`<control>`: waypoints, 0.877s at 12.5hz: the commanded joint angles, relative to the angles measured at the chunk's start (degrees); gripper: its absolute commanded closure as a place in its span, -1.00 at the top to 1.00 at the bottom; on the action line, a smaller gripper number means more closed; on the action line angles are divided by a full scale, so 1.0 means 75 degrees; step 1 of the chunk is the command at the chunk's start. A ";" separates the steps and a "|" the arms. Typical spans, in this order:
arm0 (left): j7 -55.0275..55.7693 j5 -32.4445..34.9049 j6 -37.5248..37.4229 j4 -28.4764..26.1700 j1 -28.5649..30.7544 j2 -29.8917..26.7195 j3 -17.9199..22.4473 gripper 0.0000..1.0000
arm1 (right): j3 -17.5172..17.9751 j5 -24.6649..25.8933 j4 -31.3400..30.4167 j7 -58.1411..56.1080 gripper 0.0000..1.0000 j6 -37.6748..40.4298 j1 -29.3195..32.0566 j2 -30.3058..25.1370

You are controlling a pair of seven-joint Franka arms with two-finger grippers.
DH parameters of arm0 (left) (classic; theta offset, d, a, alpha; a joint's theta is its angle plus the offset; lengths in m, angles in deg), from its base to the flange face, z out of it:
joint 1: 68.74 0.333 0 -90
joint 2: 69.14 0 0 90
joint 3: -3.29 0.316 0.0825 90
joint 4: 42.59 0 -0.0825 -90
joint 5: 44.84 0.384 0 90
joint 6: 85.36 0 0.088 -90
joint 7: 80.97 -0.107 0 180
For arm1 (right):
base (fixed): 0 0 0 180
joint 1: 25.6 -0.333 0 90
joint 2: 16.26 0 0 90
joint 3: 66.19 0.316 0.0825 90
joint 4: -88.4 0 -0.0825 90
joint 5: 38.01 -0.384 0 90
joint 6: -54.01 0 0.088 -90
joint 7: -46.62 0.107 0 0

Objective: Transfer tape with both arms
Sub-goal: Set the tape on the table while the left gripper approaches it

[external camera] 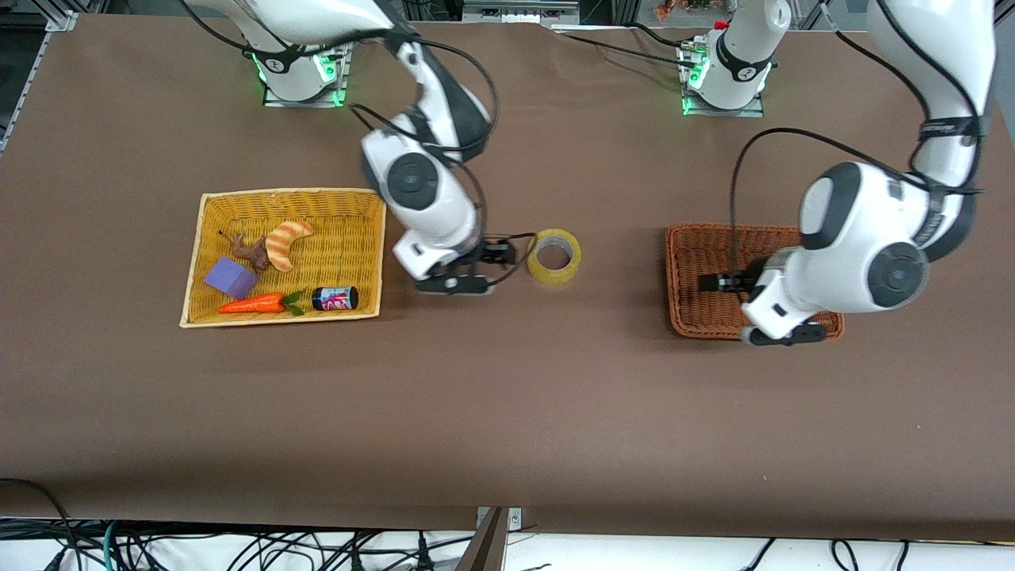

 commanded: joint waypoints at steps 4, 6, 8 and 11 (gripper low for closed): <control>0.2194 0.0143 0.1894 -0.0879 0.0115 0.0426 -0.1789 1.00 | -0.2313 0.0009 -0.0272 -0.2760 1.00 0.2130 0.0558 -0.1248; 0.3084 0.0855 0.2223 -0.0880 0.0022 0.0776 -0.2259 1.00 | -0.2278 0.0079 -0.0238 -0.3109 1.00 0.2550 0.1310 -0.1741; 0.4011 0.1850 0.2517 -0.0880 -0.0014 0.1210 -0.2716 1.00 | -0.1976 0.0068 -0.0249 -0.3159 1.00 0.2658 0.2210 -0.2442; 0.4833 0.2756 0.2739 -0.0892 -0.0447 0.1574 -0.2765 1.00 | 0.0234 0.0812 -0.0413 -0.3229 1.00 0.3603 0.4529 -0.3451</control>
